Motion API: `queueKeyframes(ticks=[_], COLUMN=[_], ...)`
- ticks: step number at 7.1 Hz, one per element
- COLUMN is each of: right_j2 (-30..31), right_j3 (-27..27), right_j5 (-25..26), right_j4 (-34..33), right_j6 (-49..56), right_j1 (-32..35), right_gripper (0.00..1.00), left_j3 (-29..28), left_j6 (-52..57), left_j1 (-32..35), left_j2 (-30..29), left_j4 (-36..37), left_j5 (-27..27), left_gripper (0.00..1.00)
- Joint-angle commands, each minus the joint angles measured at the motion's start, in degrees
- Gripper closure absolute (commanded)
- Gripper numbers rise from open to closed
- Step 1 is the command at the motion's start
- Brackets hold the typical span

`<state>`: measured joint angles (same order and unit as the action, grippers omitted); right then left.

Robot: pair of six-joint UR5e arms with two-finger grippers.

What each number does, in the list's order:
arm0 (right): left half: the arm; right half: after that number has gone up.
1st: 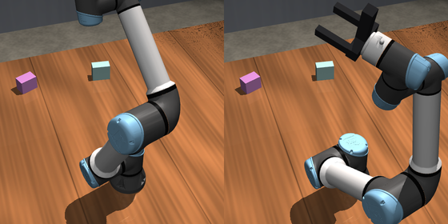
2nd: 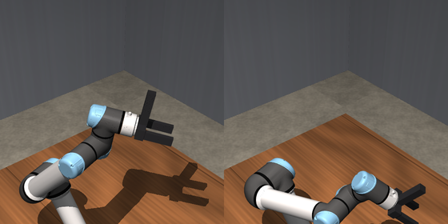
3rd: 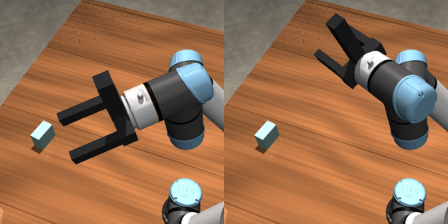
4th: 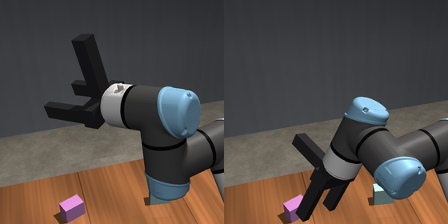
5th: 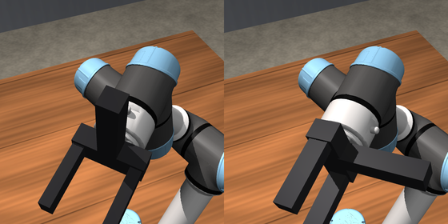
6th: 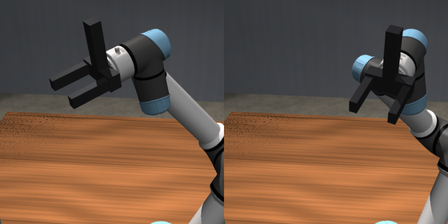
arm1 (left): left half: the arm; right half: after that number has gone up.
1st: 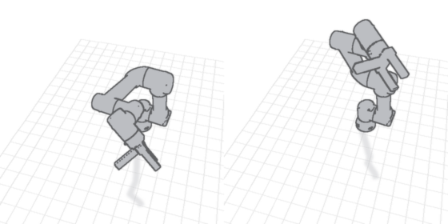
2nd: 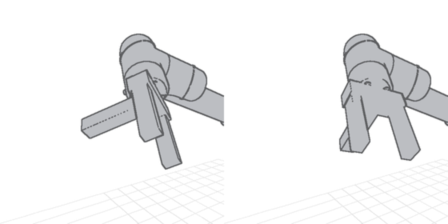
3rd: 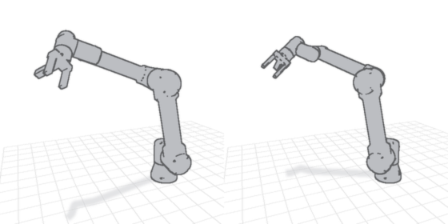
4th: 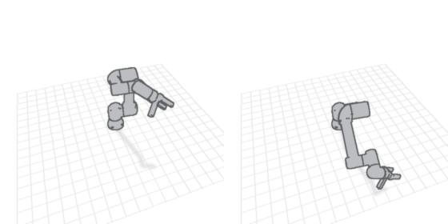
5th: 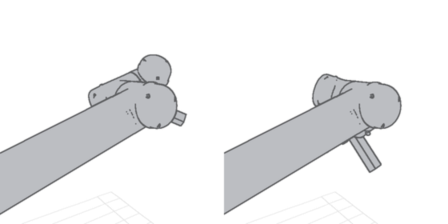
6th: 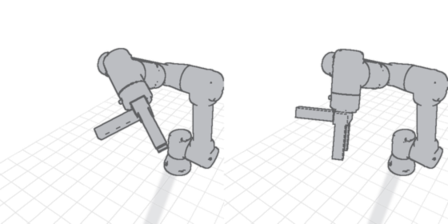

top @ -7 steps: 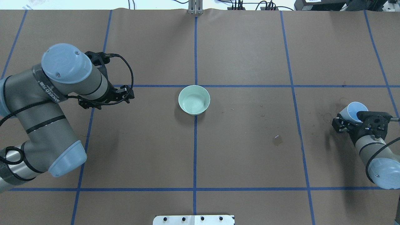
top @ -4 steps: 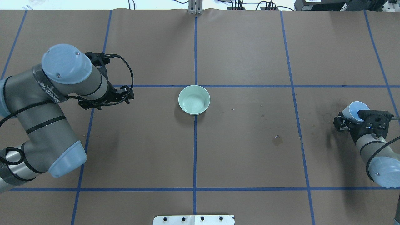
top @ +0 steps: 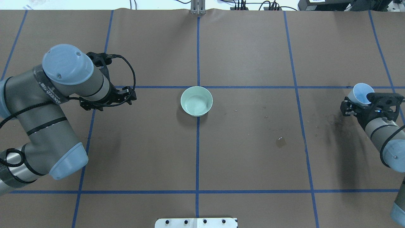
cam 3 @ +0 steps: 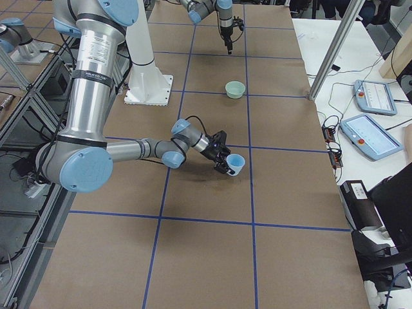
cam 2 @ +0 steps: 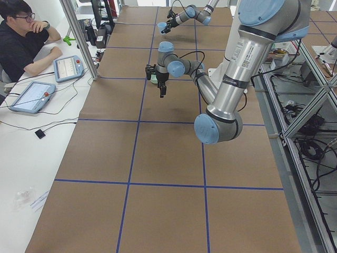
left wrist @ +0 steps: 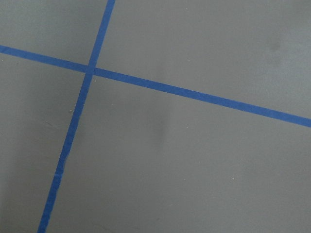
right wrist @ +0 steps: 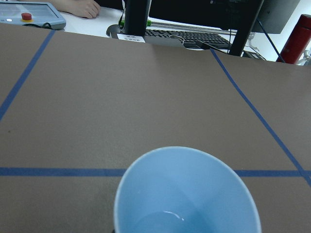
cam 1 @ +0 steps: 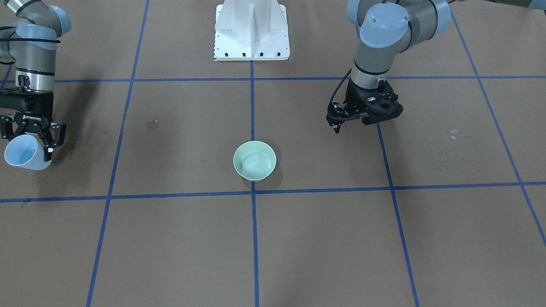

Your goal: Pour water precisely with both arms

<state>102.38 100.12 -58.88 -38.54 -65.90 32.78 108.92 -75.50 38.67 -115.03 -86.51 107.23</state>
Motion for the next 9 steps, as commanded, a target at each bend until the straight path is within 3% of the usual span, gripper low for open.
queueKeyframes(ticks=[1,2,3,4,5,6,7,8,9], right_j2=[-2.8,-3.2,-6.1,-8.8,-11.2,-12.2,-16.5,-21.3,-27.2], right_j3=[1.6,3.5,4.2,3.2,3.2,3.3,2.6,3.2,3.7], right_j5=[-2.4,-5.7,-12.8,-15.6,-16.8,-18.4,-24.5,-30.3,-31.7], right_j4=[1.8,3.1,5.5,10.7,13.7,13.3,12.5,6.7,-1.1], right_j6=[10.2,16.2,20.7,22.5,31.2,33.4,33.7,33.6,33.7], right_j1=[4.0,4.7,7.2,7.9,8.0,7.7,7.7,7.7,7.0], right_gripper=[1.0,1.0,1.0,1.0,1.0,1.0,1.0,1.0,1.0], left_j3=[0.2,0.1,0.2,0.4,0.5,0.7,1.1,1.6,1.7], left_j6=[0.0,0.0,0.0,0.1,0.3,0.7,3.0,7.1,12.3], left_j1=[0.0,0.0,0.1,0.1,0.2,0.6,0.8,2.2,4.2], left_j2=[-0.1,0.0,0.1,0.1,0.0,0.0,0.1,0.2,1.5], left_j4=[-0.1,0.0,-0.1,-0.1,-0.1,-0.1,-0.1,-0.1,0.1], left_j5=[0.1,0.1,0.1,0.2,0.2,0.3,0.3,0.5,0.8], left_gripper=[0.0,0.0,0.0,0.0,0.0,0.0,0.0,0.0,0.0])
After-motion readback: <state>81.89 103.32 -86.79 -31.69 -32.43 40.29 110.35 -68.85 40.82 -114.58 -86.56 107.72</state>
